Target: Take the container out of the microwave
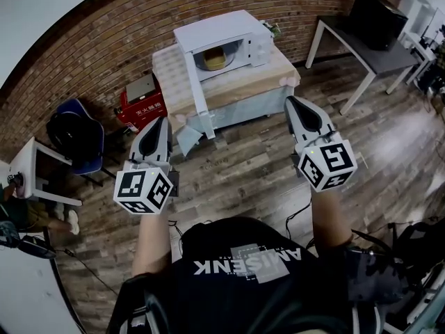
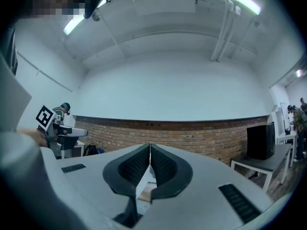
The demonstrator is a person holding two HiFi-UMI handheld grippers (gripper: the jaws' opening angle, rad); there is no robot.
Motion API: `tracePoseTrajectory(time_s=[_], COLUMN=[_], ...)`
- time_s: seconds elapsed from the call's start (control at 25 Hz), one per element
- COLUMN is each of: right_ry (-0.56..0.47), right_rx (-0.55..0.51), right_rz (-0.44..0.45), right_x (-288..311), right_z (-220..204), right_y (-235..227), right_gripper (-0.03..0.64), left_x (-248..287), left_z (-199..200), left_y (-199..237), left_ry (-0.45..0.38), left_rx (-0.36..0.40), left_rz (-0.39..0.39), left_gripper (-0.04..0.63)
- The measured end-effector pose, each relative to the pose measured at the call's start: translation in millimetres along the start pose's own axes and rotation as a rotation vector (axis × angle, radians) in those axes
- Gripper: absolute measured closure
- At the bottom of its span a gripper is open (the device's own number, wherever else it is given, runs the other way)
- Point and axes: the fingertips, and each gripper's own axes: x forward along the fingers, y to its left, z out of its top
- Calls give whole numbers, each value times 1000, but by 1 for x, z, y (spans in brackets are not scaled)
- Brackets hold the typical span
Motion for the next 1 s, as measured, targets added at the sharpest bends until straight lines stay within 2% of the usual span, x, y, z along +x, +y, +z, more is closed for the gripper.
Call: tracePoseTrajectory(time_s=[0.28, 0.44, 0.56, 0.76, 1.0], right_ry=[16, 23, 43, 73, 110], right_rx=[3, -3, -38, -64, -87], right_rz=[17, 41, 26, 1, 20], right_x=[2, 9, 25, 71, 131], right_z=[-15, -23, -30, -28, -38], right_y=[-9, -9, -15, -32, -36], right_gripper=[575, 575, 574, 574, 574], left_x=[2, 17, 40, 84, 135], left_z=[-9, -5, -10, -17, -15], left_y=[-15, -11, 3, 37, 79], left_ry=[25, -8, -17, -22, -51], left_rx=[0, -1, -1, -83, -69], left_rz=[8, -1, -9, -18, -24], left_gripper=[583, 583, 583, 583, 583])
